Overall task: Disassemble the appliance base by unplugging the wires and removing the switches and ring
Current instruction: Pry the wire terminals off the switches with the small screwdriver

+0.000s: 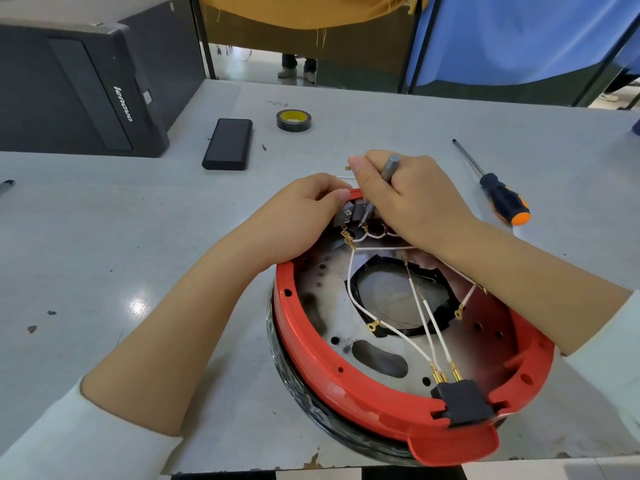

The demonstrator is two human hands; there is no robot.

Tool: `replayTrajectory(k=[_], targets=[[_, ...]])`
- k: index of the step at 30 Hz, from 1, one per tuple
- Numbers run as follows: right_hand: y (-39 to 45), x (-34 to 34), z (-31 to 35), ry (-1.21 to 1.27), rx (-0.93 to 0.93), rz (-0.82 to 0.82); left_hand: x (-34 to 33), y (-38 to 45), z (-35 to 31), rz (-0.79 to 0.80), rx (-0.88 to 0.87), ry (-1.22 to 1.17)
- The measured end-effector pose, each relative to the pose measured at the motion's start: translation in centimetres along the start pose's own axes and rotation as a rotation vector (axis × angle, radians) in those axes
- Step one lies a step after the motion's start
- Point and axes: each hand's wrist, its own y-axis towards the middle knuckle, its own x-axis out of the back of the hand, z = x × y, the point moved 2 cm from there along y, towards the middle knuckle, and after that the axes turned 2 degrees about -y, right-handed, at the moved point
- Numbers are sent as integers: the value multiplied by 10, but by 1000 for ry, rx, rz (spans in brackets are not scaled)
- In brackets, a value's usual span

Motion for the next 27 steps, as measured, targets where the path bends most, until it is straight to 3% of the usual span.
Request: replayTrajectory(k=[3, 11, 14, 18, 22, 27], targets=[[-2, 5, 3, 20, 30, -43, 0, -1, 0, 12, 10, -12], [-11, 5, 17, -328, 320, -27, 1, 0, 1, -3, 3, 22], [-7, 1, 15, -314, 210, -26, 0, 0, 0, 12, 7, -1], [1, 0, 2, -5, -37, 49, -1, -1, -1, 5, 16, -20], [-2, -3, 1, -94, 2, 101, -1, 0, 0, 0, 8, -13], [-4, 9, 3, 18, 39, -49, 0, -1, 0, 3, 12, -26]])
